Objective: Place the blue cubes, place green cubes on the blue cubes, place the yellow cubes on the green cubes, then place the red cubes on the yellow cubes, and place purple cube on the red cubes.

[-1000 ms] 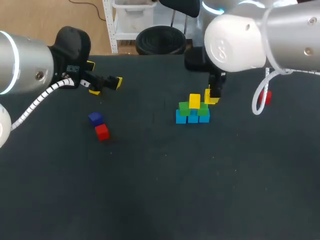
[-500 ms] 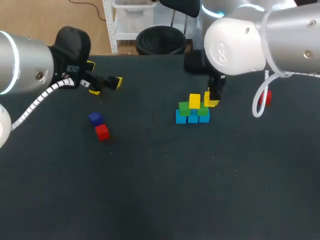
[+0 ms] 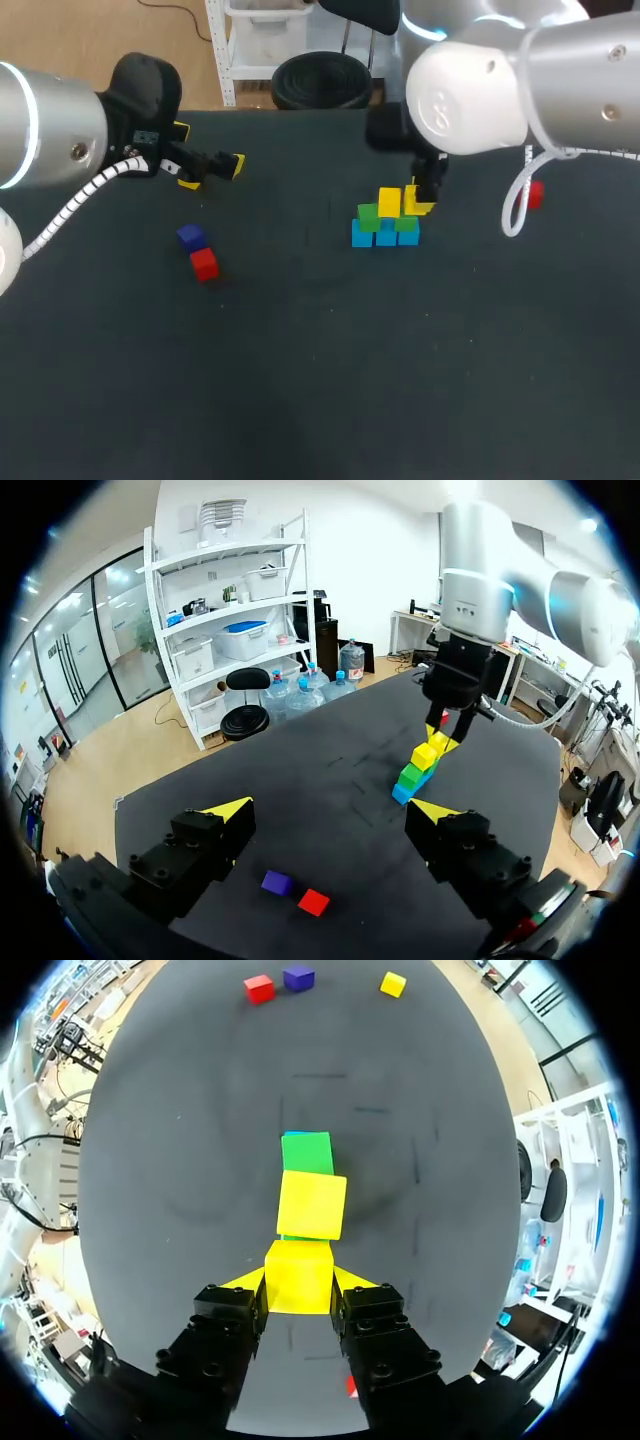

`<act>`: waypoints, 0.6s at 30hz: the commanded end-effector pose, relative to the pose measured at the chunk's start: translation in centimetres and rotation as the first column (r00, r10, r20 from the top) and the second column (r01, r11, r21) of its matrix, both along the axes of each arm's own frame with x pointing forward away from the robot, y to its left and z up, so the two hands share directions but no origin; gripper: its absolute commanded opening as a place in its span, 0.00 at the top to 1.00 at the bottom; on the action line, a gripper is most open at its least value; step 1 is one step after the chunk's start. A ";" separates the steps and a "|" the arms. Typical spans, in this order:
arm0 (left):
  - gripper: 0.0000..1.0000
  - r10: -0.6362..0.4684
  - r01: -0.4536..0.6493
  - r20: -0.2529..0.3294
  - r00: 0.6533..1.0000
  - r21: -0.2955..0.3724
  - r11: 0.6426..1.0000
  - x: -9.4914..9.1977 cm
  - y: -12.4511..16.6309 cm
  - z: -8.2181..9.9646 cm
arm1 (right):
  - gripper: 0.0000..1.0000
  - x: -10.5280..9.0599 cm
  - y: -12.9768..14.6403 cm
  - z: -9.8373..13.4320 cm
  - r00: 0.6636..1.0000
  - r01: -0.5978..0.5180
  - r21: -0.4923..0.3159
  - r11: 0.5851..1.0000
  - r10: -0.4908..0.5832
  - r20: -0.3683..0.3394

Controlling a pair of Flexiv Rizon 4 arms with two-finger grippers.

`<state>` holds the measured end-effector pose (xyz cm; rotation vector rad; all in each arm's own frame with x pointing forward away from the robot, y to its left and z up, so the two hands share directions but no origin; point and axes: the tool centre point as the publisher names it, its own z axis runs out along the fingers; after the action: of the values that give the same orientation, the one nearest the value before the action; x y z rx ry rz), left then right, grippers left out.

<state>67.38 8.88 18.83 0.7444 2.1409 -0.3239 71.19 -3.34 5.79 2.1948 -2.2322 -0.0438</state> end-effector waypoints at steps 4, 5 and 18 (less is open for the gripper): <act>0.00 0.001 -0.001 0.002 1.000 -0.001 1.000 0.0 0.0 -0.1 | 1.00 0.3 0.3 -0.2 1.000 -0.005 -0.002 1.000 0.005 -0.006; 0.00 0.001 -0.001 0.002 1.000 -0.001 1.000 0.0 0.0 -0.1 | 1.00 0.3 0.3 -0.2 1.000 -0.005 -0.003 1.000 0.005 -0.007; 0.00 0.001 -0.001 0.002 1.000 -0.001 1.000 0.0 0.0 -0.1 | 1.00 0.5 0.4 -0.8 1.000 -0.007 -0.004 1.000 0.007 -0.018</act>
<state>67.38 8.88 18.83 0.7444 2.1409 -0.3239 71.47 -2.99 5.14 2.1934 -2.2153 -0.0542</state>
